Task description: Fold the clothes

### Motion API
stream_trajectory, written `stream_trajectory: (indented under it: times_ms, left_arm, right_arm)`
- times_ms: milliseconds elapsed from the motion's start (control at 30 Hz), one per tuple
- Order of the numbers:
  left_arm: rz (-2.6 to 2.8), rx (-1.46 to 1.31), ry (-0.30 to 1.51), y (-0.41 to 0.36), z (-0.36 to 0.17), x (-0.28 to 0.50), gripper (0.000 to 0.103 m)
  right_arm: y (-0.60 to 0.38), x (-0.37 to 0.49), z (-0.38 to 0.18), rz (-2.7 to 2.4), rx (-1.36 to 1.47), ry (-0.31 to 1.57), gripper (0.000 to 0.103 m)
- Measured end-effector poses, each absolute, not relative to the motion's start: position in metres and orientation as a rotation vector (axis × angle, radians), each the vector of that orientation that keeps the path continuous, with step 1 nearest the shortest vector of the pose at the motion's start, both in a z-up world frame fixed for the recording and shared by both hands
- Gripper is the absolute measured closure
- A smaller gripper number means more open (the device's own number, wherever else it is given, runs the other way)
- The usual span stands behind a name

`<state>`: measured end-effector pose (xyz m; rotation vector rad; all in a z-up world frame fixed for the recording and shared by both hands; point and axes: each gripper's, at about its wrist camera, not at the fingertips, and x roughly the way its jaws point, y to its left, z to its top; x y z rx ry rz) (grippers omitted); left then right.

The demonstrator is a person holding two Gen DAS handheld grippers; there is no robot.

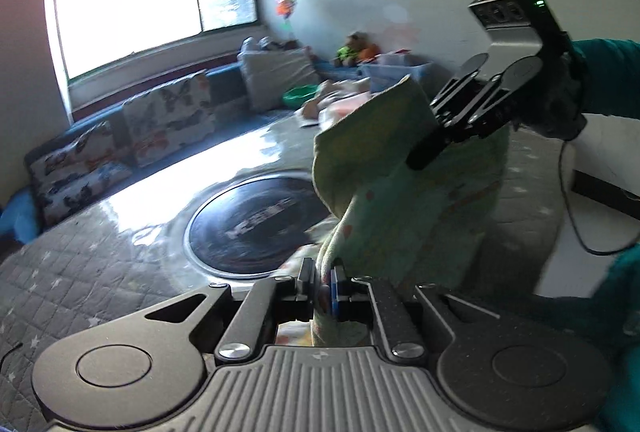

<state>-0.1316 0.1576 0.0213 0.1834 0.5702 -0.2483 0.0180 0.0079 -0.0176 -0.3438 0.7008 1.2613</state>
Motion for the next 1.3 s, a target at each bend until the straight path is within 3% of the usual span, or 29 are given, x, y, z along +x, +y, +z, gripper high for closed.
stream_trajectory:
  times_ms: [333,500,633,867,1133,1200,1300]
  left_arm:
    - [-0.133,0.042,0.677,0.196,-0.027,-0.074,0.095]
    - [-0.109,-0.011,0.71,0.206,-0.035,-0.071,0.095]
    - [-0.111,-0.028,0.722,0.21,-0.035,-0.066,0.095]
    - [-0.107,-0.048,0.754,0.215,-0.038,-0.055,0.091]
    - [-0.092,-0.065,0.773,0.22,-0.041,-0.05,0.087]
    - [-0.073,-0.066,0.78,0.223,-0.04,-0.05,0.082]
    - [-0.049,-0.076,0.787,0.23,-0.04,-0.049,0.08]
  right_arm:
    - [0.055,0.066,-0.073,1.158,-0.352,0.747,0.094]
    - [0.06,0.073,-0.083,1.102,-0.361,0.732,0.081]
    - [0.05,0.077,-0.08,1.039,-0.331,0.703,0.079]
    - [0.027,0.055,-0.075,1.052,-0.305,0.652,0.08]
    - [0.011,0.07,-0.115,0.944,-0.264,0.762,0.081]
    - [0.004,0.076,-0.12,0.92,-0.24,0.767,0.089]
    - [-0.001,0.078,-0.117,0.884,-0.227,0.764,0.089]
